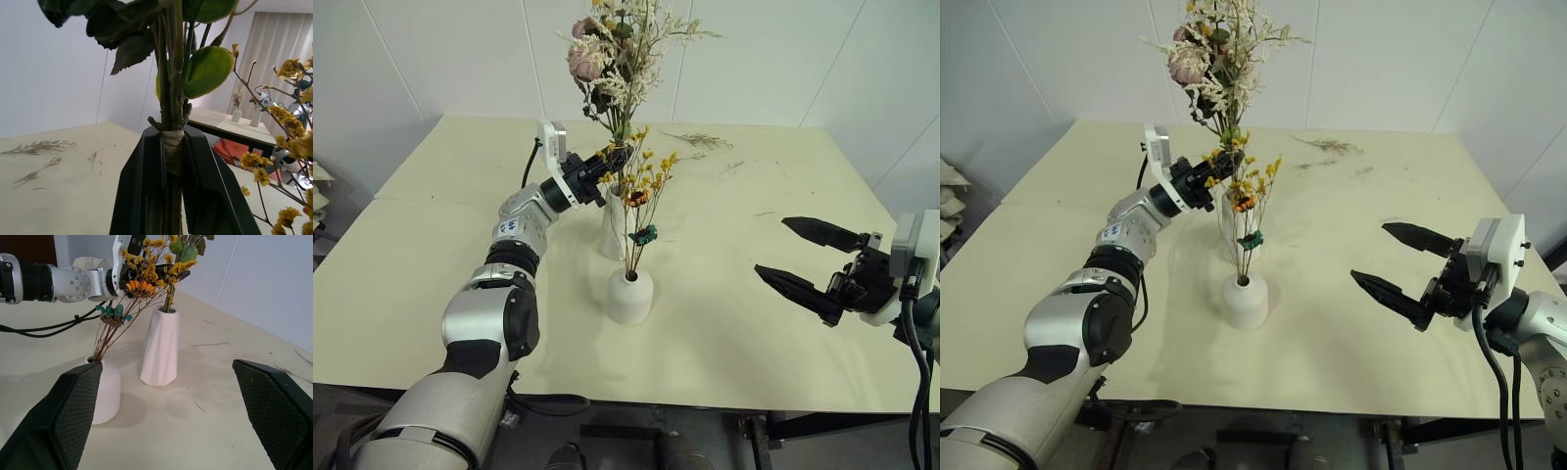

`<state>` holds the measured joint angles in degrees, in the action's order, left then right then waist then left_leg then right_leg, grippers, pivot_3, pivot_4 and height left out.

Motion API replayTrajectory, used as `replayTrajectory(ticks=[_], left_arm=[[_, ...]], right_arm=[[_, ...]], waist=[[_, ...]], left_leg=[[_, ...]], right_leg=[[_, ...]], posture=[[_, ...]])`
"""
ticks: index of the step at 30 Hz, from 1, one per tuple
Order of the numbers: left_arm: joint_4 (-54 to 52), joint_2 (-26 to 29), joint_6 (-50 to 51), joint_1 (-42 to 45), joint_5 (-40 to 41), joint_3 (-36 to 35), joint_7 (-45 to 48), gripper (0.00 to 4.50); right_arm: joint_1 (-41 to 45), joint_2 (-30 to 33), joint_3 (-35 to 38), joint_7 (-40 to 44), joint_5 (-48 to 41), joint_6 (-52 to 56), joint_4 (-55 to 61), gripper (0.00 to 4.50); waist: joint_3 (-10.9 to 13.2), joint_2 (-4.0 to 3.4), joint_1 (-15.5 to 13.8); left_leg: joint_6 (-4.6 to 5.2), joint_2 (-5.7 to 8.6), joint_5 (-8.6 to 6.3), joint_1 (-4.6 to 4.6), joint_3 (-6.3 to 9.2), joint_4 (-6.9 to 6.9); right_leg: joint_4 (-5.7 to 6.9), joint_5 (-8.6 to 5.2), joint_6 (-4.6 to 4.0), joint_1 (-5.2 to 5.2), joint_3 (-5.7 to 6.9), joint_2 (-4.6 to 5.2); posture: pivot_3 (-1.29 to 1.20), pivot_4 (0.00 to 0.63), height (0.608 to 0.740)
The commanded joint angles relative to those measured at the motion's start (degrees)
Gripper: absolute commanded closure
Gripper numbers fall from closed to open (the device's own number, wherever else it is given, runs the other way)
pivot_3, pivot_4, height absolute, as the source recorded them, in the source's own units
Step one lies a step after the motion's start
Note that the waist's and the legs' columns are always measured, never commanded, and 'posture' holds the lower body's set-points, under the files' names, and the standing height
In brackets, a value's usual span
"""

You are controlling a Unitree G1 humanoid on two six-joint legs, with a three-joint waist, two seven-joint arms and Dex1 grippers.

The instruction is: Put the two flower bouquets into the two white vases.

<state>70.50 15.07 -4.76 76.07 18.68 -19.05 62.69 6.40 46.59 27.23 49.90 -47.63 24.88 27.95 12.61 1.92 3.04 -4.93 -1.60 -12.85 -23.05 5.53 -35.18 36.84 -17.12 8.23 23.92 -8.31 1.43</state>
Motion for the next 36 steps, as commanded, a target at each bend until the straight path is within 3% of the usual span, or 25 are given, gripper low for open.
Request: replayTrajectory(ticks=[1, 33, 36], left_arm=[[-0.5, 1.6, -1.3, 1.5, -0.8, 0.3, -0.6, 4.37], [-0.5, 0.9, -0.3, -0.7, -1.8, 1.5, -1.5, 4.37], [-0.6, 1.4, 0.2, -0.8, -2.1, 1.7, -1.3, 3.45]], right_arm=[[0.6, -0.2, 0.5, -0.4, -0.1, -1.2, 1.4, 0.00], [0.4, -1.1, -0.5, -1.3, 1.3, -1.1, 1.6, 0.00], [0.7, -1.2, -0.9, -1.2, 1.5, -1.1, 1.3, 0.00]], waist=[[0.0, 0.00, 0.0], [0.0, 0.00, 0.0], [0.0, 0.00, 0.1]], left_leg=[[0.00, 0.00, 0.00, 0.00, 0.00, 0.00], [0.00, 0.01, 0.00, -0.01, 0.03, 0.00], [0.00, 0.01, 0.00, -0.01, 0.03, 0.00]], right_leg=[[0.00, 0.00, 0.00, 0.00, 0.00, 0.00], [-0.01, 0.01, 0.01, 0.00, 0.00, 0.00], [-0.01, 0.01, 0.01, 0.00, 0.00, 0.00]], posture=[[0.00, 0.150, 0.740], [0.00, 0.150, 0.740], [0.00, 0.150, 0.740]])
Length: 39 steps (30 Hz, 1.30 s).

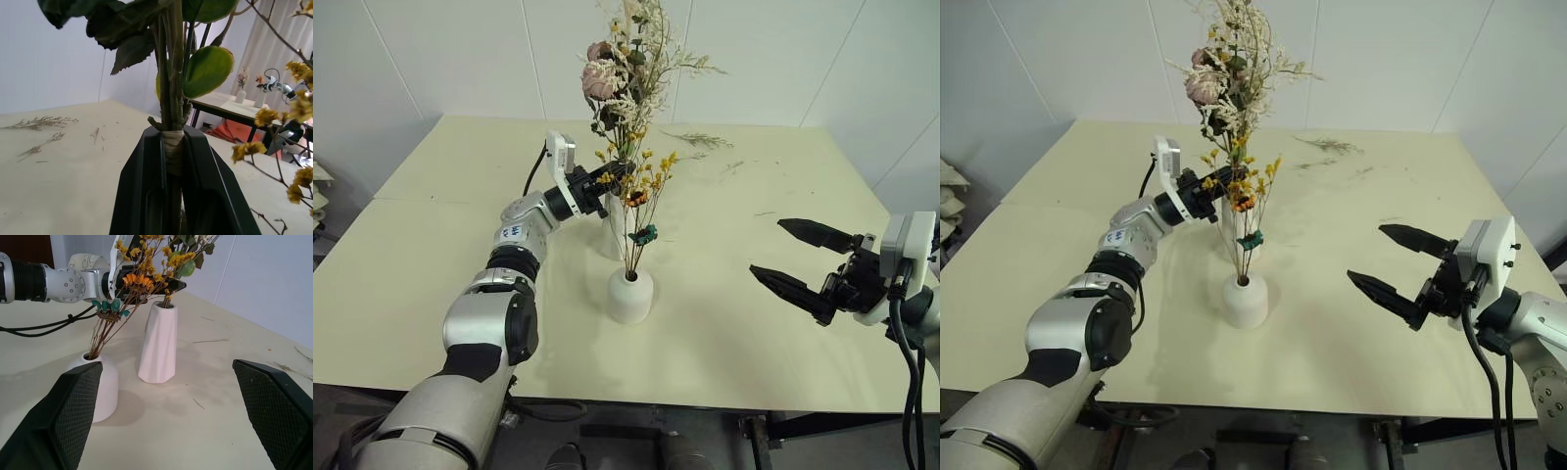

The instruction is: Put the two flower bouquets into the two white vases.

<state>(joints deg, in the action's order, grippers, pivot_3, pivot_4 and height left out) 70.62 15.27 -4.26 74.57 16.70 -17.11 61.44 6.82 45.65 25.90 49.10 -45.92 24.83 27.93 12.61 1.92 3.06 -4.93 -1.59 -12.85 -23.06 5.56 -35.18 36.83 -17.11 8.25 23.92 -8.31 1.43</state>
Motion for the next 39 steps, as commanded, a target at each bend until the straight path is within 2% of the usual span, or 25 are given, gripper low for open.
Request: replayTrajectory(ticks=[1, 11, 16, 20, 31, 39], left_arm=[[-0.7, 1.3, -0.2, 0.7, -0.1, -0.1, 0.0, 3.13], [-1.8, 1.4, 1.9, 1.0, 0.4, 0.0, 2.1, 0.05], [-2.6, 2.5, 1.1, 1.5, -0.8, 1.1, 2.4, 0.02], [-4.7, 6.0, 0.0, 0.5, -5.4, 6.5, 6.8, 0.02], [-11.3, 14.4, 4.4, 0.5, -5.8, 9.6, 14.1, 0.02], [-22.0, 25.4, 9.1, -9.8, -2.0, 7.1, 22.3, 0.02]], right_arm=[[0.4, -0.3, 0.4, -0.4, -0.1, -1.1, 1.2, 0.00], [1.5, -0.5, -0.5, 0.0, 0.4, -1.3, 0.4, 0.00], [1.7, -0.5, -0.6, 0.1, 0.7, -1.4, 0.1, 0.00], [1.9, -0.4, -0.7, 0.3, 0.9, -1.4, -0.1, 0.00], [3.9, -0.3, -2.2, 1.3, 1.9, -1.9, -1.8, 0.00], [3.6, 0.5, -2.0, 3.4, 2.1, -2.3, -3.4, 0.00]], waist=[[0.0, 0.00, 0.0], [0.0, 0.00, 0.0], [0.0, 0.00, 0.0], [0.0, 0.00, 0.2], [0.0, 0.00, 0.2], [0.0, -0.02, 0.5]], left_leg=[[0.00, 0.00, 0.00, 0.00, 0.00, 0.00], [0.00, 0.01, 0.00, 0.00, 0.01, 0.00], [0.00, 0.01, 0.00, 0.00, 0.01, 0.00], [0.00, 0.00, 0.00, 0.01, 0.01, 0.01], [0.00, -0.01, 0.00, 0.01, 0.03, 0.00], [0.00, -0.05, 0.00, 0.06, 0.05, 0.03]], right_leg=[[0.00, 0.00, 0.00, 0.00, 0.00, 0.00], [0.00, 0.00, 0.00, -0.01, 0.00, 0.00], [0.00, 0.00, 0.00, -0.01, 0.00, 0.00], [0.00, 0.00, 0.00, -0.01, 0.00, -0.01], [0.01, 0.00, -0.01, -0.01, 0.00, -0.02], [0.08, -0.04, -0.06, -0.01, 0.02, -0.02]], posture=[[0.00, 0.150, 0.740], [0.00, 0.150, 0.740], [0.00, 0.150, 0.740], [0.00, 0.150, 0.740], [0.00, 0.150, 0.740], [0.00, 0.150, 0.740]])
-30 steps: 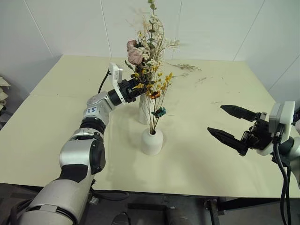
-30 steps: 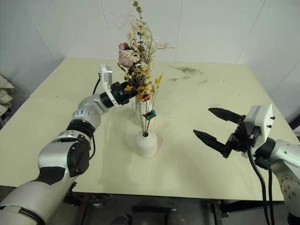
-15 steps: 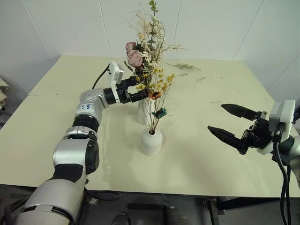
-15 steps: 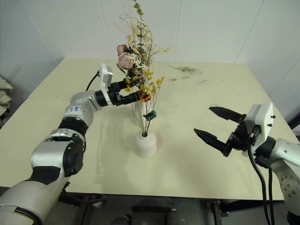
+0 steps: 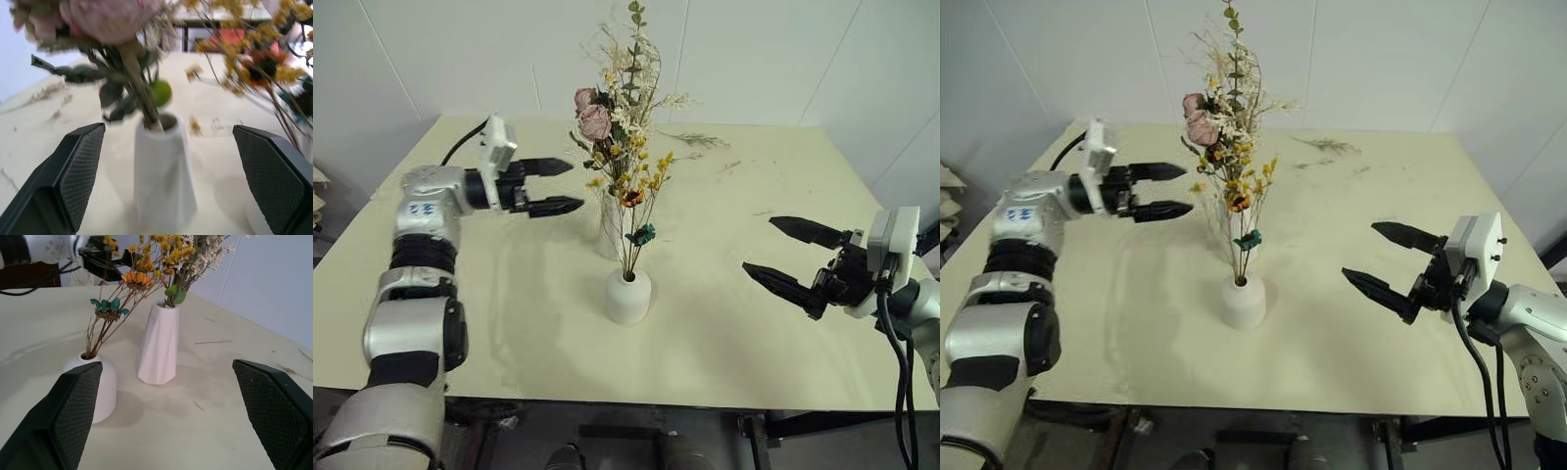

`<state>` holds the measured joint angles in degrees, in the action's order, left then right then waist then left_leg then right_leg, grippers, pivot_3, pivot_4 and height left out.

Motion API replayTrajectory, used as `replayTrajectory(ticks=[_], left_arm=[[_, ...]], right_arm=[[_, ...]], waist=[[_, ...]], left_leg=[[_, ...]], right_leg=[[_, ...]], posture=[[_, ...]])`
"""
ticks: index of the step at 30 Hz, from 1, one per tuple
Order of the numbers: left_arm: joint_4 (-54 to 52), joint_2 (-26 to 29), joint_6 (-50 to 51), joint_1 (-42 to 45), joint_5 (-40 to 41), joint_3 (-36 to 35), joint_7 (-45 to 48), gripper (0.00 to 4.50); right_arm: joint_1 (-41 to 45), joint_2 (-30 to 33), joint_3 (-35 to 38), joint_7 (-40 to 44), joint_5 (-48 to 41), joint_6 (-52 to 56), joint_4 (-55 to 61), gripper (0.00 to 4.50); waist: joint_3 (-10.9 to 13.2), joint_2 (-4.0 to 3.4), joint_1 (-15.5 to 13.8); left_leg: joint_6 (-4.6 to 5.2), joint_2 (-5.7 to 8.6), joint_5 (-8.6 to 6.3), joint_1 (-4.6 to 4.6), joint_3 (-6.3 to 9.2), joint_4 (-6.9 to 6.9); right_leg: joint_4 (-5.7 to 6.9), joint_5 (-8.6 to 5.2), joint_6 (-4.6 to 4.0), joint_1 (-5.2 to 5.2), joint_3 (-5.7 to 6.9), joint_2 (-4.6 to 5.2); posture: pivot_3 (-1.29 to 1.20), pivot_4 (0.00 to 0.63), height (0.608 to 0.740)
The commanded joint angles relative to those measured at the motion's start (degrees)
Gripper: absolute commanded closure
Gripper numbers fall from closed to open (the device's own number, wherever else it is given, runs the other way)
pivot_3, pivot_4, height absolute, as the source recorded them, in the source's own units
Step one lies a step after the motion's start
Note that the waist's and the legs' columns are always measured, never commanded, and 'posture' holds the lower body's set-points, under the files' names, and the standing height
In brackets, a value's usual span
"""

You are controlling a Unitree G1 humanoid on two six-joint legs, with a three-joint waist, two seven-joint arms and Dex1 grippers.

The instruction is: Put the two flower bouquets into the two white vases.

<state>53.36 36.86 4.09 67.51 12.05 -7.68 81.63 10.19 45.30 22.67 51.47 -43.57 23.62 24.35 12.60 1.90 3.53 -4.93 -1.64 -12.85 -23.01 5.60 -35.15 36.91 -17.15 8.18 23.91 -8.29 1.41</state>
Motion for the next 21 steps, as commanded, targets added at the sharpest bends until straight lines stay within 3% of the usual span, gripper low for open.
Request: replayTrajectory(ticks=[1, 9, 13, 16, 21], left_arm=[[-6.2, 5.5, 1.1, -4.5, 3.3, -3.1, 2.4, 0.02], [-17.1, 15.4, 5.6, -18.4, 13.3, -11.4, 8.8, 0.02], [-24.4, 18.1, 8.4, -26.3, 18.1, -14.8, 8.3, 0.02], [-31.6, 21.7, 12.5, -36.3, 22.0, -21.5, 6.8, 0.02], [-40.0, 21.1, 15.2, -46.5, 25.4, -27.1, 2.6, 0.02]], right_arm=[[0.4, 1.2, 1.4, 1.3, -0.4, -0.8, -0.2, 0.00], [4.4, 7.1, 0.8, 9.2, 0.0, 0.2, -8.0, 0.00], [5.2, 9.4, 0.2, 13.7, 0.8, -0.2, -11.4, 0.00], [6.3, 10.3, -0.3, 15.1, 2.1, -0.8, -13.5, 0.00], [8.0, 9.7, -1.7, 15.8, 3.4, -1.3, -15.4, 0.00]], waist=[[0.0, 0.00, 0.0], [0.0, 0.00, -0.3], [0.0, 0.00, -0.4], [0.0, 0.00, -0.1], [0.0, -0.03, 0.1]], left_leg=[[0.00, -0.01, 0.00, 0.01, 0.00, 0.00], [0.00, -0.04, 0.00, 0.04, -0.01, -0.04], [0.00, -0.07, 0.00, 0.10, 0.00, -0.03], [0.00, -0.09, 0.00, 0.09, -0.01, -0.03], [0.01, -0.13, -0.03, 0.30, -0.10, 0.08]], right_leg=[[0.01, 0.00, -0.01, 0.00, 0.00, 0.00], [-0.01, -0.03, -0.06, -0.04, 0.04, 0.03], [0.00, -0.07, -0.13, -0.09, 0.10, 0.04], [-0.04, -0.08, -0.16, -0.10, 0.11, 0.05], [-0.04, -0.25, -0.46, -0.17, 0.09, 0.06]], posture=[[0.00, 0.150, 0.740], [0.00, 0.150, 0.740], [0.00, 0.150, 0.740], [0.00, 0.150, 0.740], [0.00, 0.150, 0.740]])
